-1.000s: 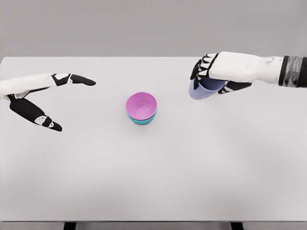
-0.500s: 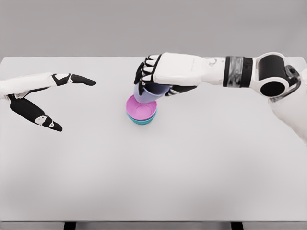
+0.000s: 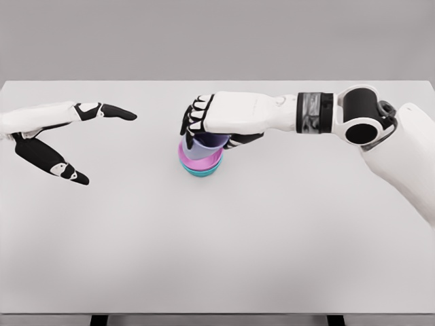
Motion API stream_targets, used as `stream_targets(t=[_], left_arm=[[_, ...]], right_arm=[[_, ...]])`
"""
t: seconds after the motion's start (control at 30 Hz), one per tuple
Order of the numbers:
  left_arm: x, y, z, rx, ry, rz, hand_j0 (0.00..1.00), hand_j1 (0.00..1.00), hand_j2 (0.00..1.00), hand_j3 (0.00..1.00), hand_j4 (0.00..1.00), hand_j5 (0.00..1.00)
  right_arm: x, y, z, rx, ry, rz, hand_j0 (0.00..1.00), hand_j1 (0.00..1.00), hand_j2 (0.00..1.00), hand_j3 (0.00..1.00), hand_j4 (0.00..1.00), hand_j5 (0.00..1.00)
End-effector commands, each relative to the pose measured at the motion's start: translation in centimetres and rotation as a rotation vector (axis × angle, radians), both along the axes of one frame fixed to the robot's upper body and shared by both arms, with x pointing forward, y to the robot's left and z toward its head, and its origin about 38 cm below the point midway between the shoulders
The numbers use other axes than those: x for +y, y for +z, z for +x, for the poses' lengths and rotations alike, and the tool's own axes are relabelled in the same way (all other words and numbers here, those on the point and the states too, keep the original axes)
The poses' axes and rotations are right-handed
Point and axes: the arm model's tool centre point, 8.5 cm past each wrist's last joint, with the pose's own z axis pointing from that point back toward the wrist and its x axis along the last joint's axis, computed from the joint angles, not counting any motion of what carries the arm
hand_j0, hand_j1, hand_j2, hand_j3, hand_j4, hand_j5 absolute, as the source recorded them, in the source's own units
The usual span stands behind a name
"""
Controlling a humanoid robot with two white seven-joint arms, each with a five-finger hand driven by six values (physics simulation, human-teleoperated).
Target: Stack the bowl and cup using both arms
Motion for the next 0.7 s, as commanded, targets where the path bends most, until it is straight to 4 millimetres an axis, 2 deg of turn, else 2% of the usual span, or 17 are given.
stream_targets(t=[0.0, 0.27, 0.37, 0.6, 0.63, 0.67], left_arm=[[0.0, 0.1, 0.0, 0.003, 0.002, -0.009, 1.00, 1.00, 1.00, 1.00, 1.00, 1.00], [-0.4, 0.1, 0.2, 0.000, -0.007, -0.020, 1.00, 1.00, 1.00, 1.00, 1.00, 1.00], [-0.5, 0.1, 0.2, -0.002, -0.008, -0.020, 1.00, 1.00, 1.00, 1.00, 1.00, 1.00], [-0.5, 0.0, 0.2, -0.001, -0.008, -0.018, 1.00, 1.00, 1.00, 1.00, 1.00, 1.00], [-0.5, 0.0, 0.2, -0.001, -0.008, -0.018, 1.00, 1.00, 1.00, 1.00, 1.00, 1.00], [-0.5, 0.0, 0.2, -0.001, -0.009, -0.019, 1.00, 1.00, 1.00, 1.00, 1.00, 1.00]], right_arm=[[0.3, -0.6, 0.1, 0.014, 0.000, -0.007, 0.54, 0.54, 0.54, 0.54, 0.54, 0.54], [0.4, -1.2, 0.2, 0.023, -0.003, -0.024, 0.55, 0.55, 0.55, 0.55, 0.55, 0.55], [0.4, -2.0, 0.8, 0.026, -0.024, -0.046, 0.58, 0.58, 0.58, 0.58, 0.58, 0.58], [0.6, -2.1, 0.9, 0.030, -0.025, -0.045, 0.59, 0.59, 0.59, 0.59, 0.59, 0.59], [0.5, -2.2, 0.9, 0.021, -0.027, -0.055, 0.69, 0.69, 0.69, 0.69, 0.69, 0.69], [0.6, -2.3, 0.9, 0.002, -0.032, -0.077, 0.84, 0.84, 0.84, 0.84, 0.84, 0.84]])
